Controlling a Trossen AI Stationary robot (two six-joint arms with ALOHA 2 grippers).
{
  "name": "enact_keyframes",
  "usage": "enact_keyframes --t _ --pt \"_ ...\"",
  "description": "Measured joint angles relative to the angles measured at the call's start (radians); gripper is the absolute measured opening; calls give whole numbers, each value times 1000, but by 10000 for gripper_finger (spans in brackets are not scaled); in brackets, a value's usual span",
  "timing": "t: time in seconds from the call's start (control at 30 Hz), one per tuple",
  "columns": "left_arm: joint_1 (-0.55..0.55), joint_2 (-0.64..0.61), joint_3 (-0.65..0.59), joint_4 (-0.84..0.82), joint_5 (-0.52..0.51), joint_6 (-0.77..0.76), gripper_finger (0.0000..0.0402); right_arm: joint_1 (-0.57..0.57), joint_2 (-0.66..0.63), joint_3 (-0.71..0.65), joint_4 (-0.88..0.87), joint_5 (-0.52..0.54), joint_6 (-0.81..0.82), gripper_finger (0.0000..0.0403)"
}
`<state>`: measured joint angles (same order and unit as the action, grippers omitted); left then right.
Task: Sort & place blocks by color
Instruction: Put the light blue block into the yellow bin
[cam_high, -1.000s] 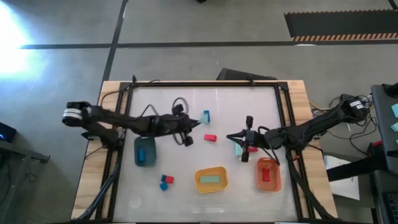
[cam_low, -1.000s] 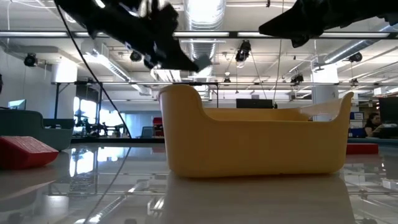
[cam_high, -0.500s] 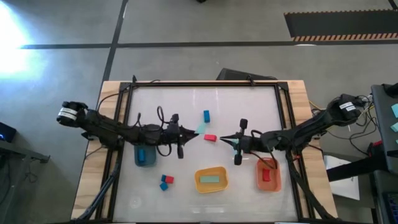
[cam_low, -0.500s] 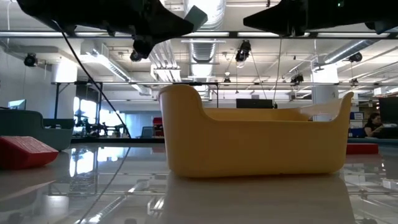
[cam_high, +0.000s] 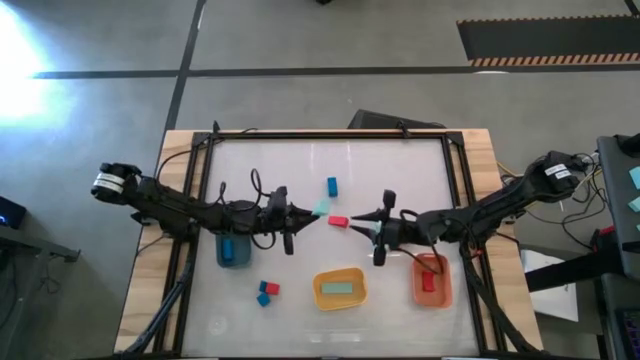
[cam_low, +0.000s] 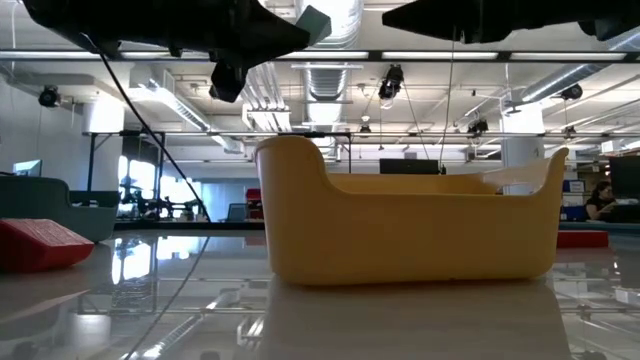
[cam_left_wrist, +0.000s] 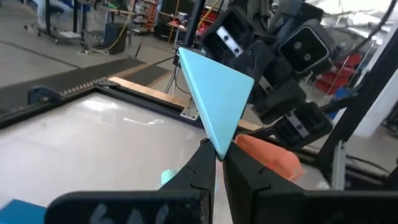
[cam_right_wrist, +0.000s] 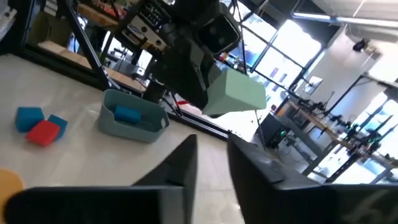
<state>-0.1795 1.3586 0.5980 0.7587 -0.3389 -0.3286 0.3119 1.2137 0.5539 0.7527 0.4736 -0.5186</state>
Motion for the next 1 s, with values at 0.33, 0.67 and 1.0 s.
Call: enact_keyframes --t 0.33,0.67,1.0 --pt "-13 36 -2 -4 18 74 5 0 -1 55 -25 1 -2 224" --pt "-17 149 41 76 47 314 5 -4 21 75 -21 -63 273 288" --pt "-18 250 136 98 80 370 5 -32 83 75 -16 -45 325 308"
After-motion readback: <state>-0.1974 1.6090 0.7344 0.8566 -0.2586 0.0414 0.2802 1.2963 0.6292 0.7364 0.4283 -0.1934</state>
